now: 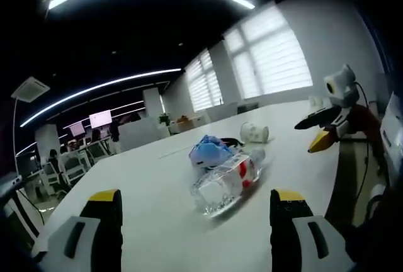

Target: Arrange the tabletop items into an orderly group along one side of the table until the central work area is clear of visible clutter.

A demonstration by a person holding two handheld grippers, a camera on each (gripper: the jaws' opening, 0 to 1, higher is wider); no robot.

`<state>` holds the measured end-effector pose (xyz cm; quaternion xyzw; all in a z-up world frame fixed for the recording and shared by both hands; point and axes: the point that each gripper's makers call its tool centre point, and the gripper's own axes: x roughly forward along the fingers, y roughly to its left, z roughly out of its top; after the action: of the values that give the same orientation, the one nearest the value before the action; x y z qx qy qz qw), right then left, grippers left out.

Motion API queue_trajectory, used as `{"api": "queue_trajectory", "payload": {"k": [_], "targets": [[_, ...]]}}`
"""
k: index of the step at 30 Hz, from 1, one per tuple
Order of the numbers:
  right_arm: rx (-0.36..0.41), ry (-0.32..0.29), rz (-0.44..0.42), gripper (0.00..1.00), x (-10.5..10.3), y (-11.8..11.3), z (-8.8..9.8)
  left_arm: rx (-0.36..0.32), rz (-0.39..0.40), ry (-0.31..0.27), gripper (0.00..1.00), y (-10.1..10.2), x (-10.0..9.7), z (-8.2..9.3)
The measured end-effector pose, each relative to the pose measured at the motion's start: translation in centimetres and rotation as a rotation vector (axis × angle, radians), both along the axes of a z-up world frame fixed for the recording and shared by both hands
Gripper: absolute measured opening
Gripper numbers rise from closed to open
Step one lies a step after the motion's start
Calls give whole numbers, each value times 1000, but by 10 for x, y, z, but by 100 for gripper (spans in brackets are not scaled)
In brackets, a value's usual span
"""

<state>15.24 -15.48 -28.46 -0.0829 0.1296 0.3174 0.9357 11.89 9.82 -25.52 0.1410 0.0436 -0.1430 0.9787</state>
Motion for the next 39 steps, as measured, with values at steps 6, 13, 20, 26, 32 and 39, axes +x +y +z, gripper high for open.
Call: {"api": "queue_trajectory", "payload": {"k": [6,13,20,26,32,39], "targets": [[-2,0,5,83,1,2,0,6,-8,-4,97,-2,1,2],[-4,2,13,82,3,5,0,11,-17,4,97,-5,5,0],[-1,5,20,82,5,7,-1,15,-27,7,97,-8,7,-1],[-4,6,24,82,6,8,-2,16,-34,6,97,-10,10,-1],[-1,9,24,82,7,9,-3,19,-40,9,97,-13,12,-1],[1,12,25,82,8,9,-4,18,-50,15,97,-16,14,-3]]}}
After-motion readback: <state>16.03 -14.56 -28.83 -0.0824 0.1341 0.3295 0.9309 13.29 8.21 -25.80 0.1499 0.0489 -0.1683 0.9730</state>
